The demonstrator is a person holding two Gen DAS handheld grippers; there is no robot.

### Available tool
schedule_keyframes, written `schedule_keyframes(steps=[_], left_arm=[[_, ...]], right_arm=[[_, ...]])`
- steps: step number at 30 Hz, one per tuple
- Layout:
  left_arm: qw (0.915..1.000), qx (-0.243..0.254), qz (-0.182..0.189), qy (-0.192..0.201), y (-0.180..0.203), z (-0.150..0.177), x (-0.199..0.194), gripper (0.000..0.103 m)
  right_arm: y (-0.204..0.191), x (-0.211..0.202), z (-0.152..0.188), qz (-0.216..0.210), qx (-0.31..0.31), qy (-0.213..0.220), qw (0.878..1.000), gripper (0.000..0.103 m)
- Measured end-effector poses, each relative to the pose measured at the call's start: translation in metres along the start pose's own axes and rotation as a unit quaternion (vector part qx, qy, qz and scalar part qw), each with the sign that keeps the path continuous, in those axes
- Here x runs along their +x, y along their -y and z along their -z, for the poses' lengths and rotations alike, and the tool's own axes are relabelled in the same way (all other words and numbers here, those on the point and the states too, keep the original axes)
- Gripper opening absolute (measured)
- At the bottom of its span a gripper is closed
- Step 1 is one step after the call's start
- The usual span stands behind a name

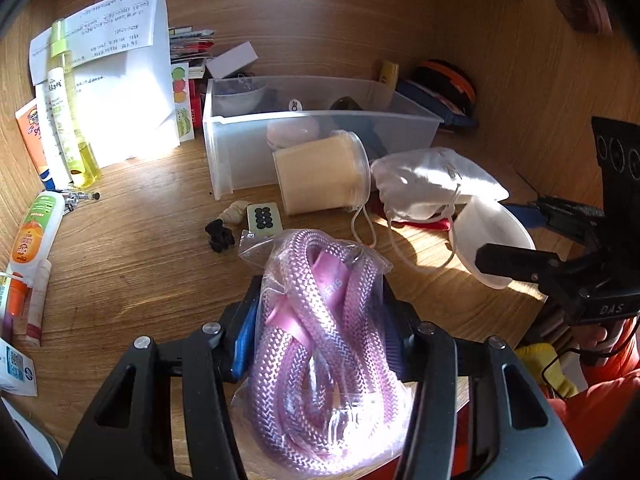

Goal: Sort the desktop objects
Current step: 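Lift the pink rope bag with the left tool while the right grasps the white lid, then carry the rope bag and white lid over the clear box with both tools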

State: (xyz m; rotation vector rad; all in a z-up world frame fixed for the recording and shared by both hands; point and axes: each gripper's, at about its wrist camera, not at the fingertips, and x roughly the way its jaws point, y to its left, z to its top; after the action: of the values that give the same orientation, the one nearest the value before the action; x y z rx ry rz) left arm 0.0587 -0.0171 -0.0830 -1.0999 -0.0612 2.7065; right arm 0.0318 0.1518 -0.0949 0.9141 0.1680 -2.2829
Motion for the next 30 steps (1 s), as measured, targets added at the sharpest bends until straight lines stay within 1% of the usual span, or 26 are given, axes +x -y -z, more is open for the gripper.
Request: schedule_keyframes(steps=[3, 8, 14, 20, 24, 30], left_arm=[[0.9999, -0.007, 0.0, 0.011, 0.0, -0.003, -0.005, 0.051], [0.9994, -0.007, -0.008, 0.031, 0.005, -0.009, -0.015, 0.051], [0.9981, -0.02, -0.003, 0.059, 0.005, -0.021, -0.025, 0.051], [0.9965, -0.027, -0.006, 0.079, 0.003, -0.035, -0.029, 0.051], [0.9957, -0.031, -0.009, 0.087, -0.001, -0.044, -0.026, 0.051], [0.9943, -0.039, -0.009, 0.099, -0.006, -0.061, -0.022, 0.051]], right_arm=[[0.004, -0.009, 0.002, -0.001, 0.007, 0.008, 1.0, 0.062], [0.012, -0.024, 0.004, 0.009, 0.013, 0.025, 1.0, 0.062], [0.027, -0.036, -0.001, 0.016, 0.03, 0.042, 0.999, 0.062], [0.045, -0.051, -0.012, 0.025, 0.046, 0.067, 0.996, 0.062], [0.057, -0.06, -0.021, 0.042, 0.05, 0.083, 0.994, 0.062], [0.072, -0.058, -0.039, 0.059, 0.048, 0.092, 0.993, 0.062]])
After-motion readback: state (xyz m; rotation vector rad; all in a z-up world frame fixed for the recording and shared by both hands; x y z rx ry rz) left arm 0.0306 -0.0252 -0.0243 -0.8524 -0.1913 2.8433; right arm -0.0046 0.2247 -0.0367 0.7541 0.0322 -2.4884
